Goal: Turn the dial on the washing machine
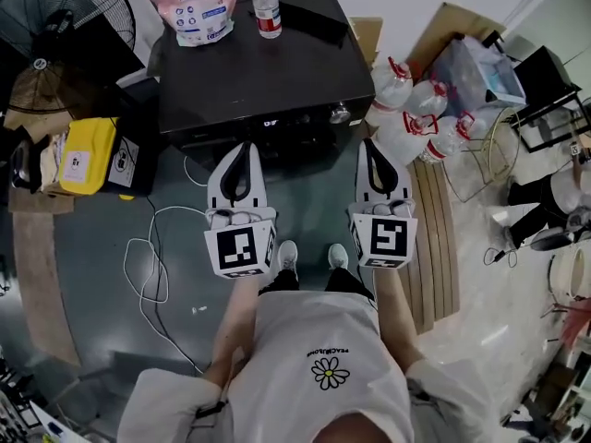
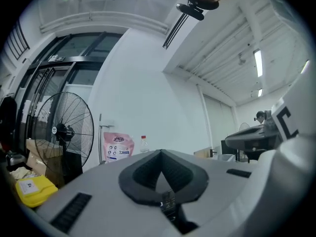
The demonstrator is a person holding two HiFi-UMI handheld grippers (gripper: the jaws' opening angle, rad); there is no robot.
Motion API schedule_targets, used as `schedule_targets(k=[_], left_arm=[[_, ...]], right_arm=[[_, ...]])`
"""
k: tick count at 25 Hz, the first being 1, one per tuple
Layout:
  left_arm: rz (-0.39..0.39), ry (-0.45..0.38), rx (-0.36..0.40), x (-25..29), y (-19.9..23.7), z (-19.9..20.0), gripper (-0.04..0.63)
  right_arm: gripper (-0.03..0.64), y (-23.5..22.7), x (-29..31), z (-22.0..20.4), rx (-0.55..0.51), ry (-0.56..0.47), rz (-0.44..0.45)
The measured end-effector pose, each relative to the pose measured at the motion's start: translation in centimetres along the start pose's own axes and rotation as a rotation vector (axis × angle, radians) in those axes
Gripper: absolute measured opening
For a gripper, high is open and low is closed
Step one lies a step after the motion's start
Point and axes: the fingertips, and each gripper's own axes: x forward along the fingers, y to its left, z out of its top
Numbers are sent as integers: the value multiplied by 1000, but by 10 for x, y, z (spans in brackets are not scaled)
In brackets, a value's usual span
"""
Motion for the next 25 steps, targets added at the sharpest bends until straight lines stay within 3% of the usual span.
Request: schedule_targets(k=[17, 25], left_arm=[[90, -27, 4, 23, -17, 12, -2], [86, -37, 63, 47, -22, -1, -2]], right_arm=[[2, -32, 18, -5, 30, -17, 77], [2, -39, 41, -16, 63, -62, 126]])
